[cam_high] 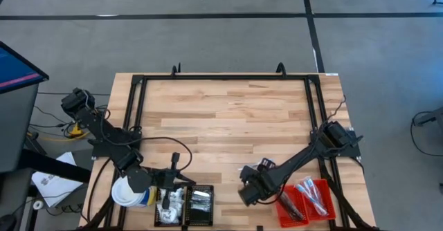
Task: Pick & Place Travel size toiletries
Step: Put the nail cutter into the right black bin
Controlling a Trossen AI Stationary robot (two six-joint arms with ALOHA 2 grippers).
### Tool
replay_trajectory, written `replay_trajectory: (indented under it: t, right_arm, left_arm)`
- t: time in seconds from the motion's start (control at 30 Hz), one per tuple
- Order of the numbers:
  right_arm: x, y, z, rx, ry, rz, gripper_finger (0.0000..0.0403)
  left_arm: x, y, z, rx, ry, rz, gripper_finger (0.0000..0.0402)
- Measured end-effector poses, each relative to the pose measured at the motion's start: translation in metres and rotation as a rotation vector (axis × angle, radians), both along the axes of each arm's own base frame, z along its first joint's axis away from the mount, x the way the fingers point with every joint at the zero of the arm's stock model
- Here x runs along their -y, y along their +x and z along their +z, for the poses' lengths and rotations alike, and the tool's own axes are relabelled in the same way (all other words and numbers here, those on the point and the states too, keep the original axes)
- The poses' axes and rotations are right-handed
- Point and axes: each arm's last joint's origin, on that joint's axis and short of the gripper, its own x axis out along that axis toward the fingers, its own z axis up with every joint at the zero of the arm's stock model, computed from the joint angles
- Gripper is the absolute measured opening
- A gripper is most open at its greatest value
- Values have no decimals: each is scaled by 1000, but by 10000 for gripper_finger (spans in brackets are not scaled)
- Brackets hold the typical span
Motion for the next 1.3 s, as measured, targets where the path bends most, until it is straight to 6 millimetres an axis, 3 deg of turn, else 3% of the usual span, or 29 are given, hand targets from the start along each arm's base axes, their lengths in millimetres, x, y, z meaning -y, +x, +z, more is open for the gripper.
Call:
replay_trajectory:
  t: [0.37,0.6,0.93,1.3]
  right_arm:
    - [-3,5,0,43,25,58,288]
    - [2,-2,0,-22,-40,62,288]
    - [3,-7,-31,39,75,73,288]
    - [5,-7,-34,33,81,51,260]
  left_arm:
    - [0,0,0,0,0,0,0]
    - [0,0,0,0,0,0,0]
    - [0,0,0,-1,0,-1,0]
    - [0,0,0,0,0,0,0]
